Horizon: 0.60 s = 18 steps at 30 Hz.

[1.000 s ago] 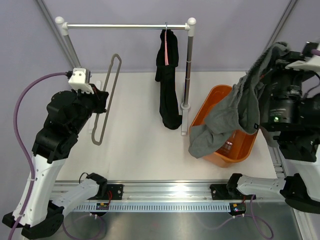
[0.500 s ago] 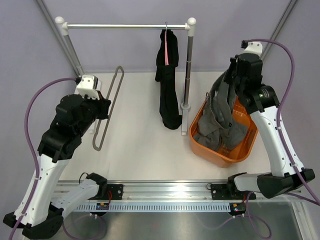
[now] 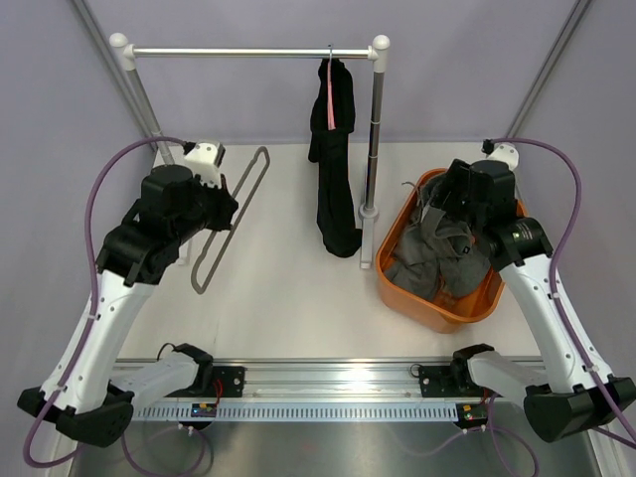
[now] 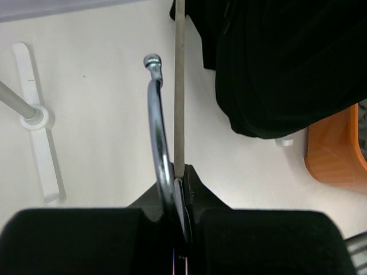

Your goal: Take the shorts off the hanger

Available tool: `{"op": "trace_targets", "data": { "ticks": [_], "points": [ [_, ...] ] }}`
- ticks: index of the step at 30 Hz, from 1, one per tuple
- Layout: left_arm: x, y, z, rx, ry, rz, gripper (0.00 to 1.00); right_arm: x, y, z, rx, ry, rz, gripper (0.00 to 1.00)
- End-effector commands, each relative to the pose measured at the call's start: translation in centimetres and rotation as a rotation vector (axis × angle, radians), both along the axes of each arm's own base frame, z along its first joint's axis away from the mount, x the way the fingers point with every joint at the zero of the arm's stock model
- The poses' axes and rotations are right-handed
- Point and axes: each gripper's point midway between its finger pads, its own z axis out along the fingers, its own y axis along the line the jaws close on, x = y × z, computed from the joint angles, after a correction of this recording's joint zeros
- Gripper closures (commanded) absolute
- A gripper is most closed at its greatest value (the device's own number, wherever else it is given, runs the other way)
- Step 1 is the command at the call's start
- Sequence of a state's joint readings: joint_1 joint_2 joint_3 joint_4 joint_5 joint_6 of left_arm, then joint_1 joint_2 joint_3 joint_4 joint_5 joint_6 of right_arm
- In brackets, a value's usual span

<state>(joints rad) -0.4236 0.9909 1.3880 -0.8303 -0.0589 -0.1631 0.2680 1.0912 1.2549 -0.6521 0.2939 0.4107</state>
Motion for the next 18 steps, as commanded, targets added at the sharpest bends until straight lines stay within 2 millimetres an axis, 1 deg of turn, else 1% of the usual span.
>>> {"op": "trace_targets", "data": {
  "ticks": [1, 2, 3, 5, 6, 8, 9, 10, 11, 12, 13, 14, 15, 16, 17, 18],
  "points": [
    [-0.1, -1.5, 3.6, -0.034, -0.059, -0.094, 1.0, -0.8, 0.5, 3.3, 0.074, -0.115, 0.022, 0.33],
    [0.3, -2.0, 3.5, -0.032, -0.045, -0.109, 1.0, -1.1, 0.5, 3.6, 0.075, -0.121, 0.025, 0.29],
    [0.4, -2.0, 4.5, -0.038, -0.065, -0.112, 1.0, -1.6, 0.6, 4.3, 0.084, -0.139, 0.039, 0.29],
    [0.9, -2.4, 5.1, -0.044, -0.069, -0.124, 1.0, -2.2, 0.7, 4.9, 0.09, -0.149, 0.055, 0.27],
    [1.1, -2.3, 6.1, -0.053, -0.088, -0.124, 1.0, -2.7, 0.7, 5.5, 0.095, -0.164, 0.068, 0.27],
    [1.6, -2.7, 6.8, -0.065, -0.097, -0.139, 1.0, -3.3, 1.0, 6.0, 0.104, -0.181, 0.09, 0.26],
    [2.2, -2.8, 6.9, -0.065, -0.094, -0.136, 1.0, -3.7, 1.1, 6.5, 0.108, -0.196, 0.101, 0.25],
    [2.5, -2.8, 7.8, -0.072, -0.114, -0.135, 1.0, -4.0, 1.3, 6.7, 0.114, -0.2, 0.118, 0.25],
    [2.8, -3.0, 8.3, -0.079, -0.125, -0.144, 1.0, -4.3, 1.4, 6.9, 0.118, -0.208, 0.127, 0.24],
    [3.7, -2.9, 8.2, -0.078, -0.121, -0.136, 1.0, -4.7, 1.5, 7.3, 0.123, -0.222, 0.142, 0.24],
    [3.9, -2.9, 9.2, -0.088, -0.142, -0.144, 1.0, -4.9, 1.8, 7.5, 0.131, -0.226, 0.162, 0.24],
    [4.2, -3.4, 9.5, -0.096, -0.148, -0.171, 1.0, -5.1, 2.0, 7.6, 0.136, -0.231, 0.172, 0.24],
    [4.8, -3.2, 9.8, -0.099, -0.156, -0.171, 1.0, -5.4, 2.2, 7.8, 0.143, -0.237, 0.187, 0.24],
    [5.8, -3.5, 9.5, -0.098, -0.14, -0.176, 1.0, -5.7, 2.5, 7.9, 0.15, -0.238, 0.207, 0.24],
    [6.1, -3.5, 10.4, -0.109, -0.157, -0.187, 1.0, -5.8, 2.6, 8.0, 0.154, -0.241, 0.215, 0.24],
    [6.8, -3.2, 10.6, -0.112, -0.158, -0.181, 1.0, -6.2, 2.8, 8.2, 0.162, -0.249, 0.229, 0.24]
  ]
}}
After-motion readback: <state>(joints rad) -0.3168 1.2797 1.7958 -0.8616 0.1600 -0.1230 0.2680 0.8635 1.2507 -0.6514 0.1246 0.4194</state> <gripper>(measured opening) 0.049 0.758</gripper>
